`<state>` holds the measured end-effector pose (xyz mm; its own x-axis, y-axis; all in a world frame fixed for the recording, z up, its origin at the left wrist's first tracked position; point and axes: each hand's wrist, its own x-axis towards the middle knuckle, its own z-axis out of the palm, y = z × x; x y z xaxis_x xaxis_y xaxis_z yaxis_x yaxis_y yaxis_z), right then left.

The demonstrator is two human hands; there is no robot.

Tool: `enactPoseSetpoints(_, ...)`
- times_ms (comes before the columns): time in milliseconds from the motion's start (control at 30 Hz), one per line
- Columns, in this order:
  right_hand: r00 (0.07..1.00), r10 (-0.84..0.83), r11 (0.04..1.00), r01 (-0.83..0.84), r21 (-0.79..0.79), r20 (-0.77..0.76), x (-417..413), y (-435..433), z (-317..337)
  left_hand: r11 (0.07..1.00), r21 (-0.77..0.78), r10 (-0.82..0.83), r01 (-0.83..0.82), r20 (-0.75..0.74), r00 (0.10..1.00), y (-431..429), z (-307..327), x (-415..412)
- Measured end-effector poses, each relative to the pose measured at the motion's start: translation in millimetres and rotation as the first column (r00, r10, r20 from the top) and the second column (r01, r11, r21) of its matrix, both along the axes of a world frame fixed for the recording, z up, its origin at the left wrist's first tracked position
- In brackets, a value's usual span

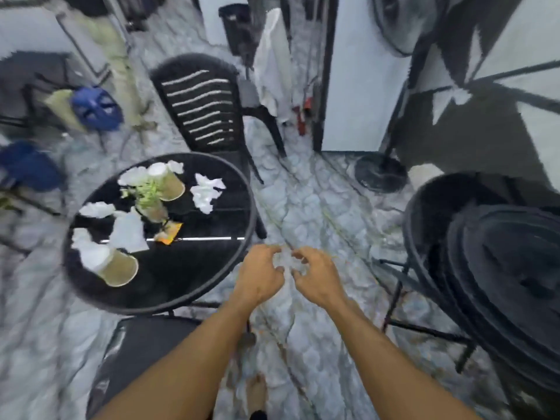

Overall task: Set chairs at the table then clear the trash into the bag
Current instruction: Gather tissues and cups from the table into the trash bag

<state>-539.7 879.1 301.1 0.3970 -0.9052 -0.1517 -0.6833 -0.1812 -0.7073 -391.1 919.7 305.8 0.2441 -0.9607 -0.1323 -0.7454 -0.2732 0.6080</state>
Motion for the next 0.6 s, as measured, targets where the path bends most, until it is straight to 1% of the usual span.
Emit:
enactPoseSetpoints(133,0.983,0.186,0.982,-0.186,-0.012,0.008,110,-1,0,0.980,-0.009,0.197,-0.197,0.070,0.978,29,6,99)
enactPoseSetpoints(300,0.934,0.355,0.935,-0.355,-0.017,0.022,215,7,-2,0.915,-0.086,0.402,-0.394,0.118,0.908,60,0,191)
enactPoseSetpoints(400,0.891,0.454,0.891,-0.454,0.019,0.006,264,15,-7,0.854,-0.151,0.518,-0.498,0.147,0.843,80,-5,237)
enactPoseSetpoints(500,0.856,0.518,0.856,-0.517,0.014,-0.010,309,17,-17,0.787,-0.252,0.614,-0.563,0.235,0.753,93,-4,275)
enactPoseSetpoints(533,0.848,0.529,0.848,-0.529,0.011,-0.025,322,16,-21,0.762,-0.258,0.647,-0.594,0.254,0.719,95,-5,286)
enactPoseSetpoints(600,0.846,0.531,0.847,-0.531,0.007,-0.060,348,10,-32,0.720,-0.218,0.693,-0.659,0.281,0.664,97,-10,304)
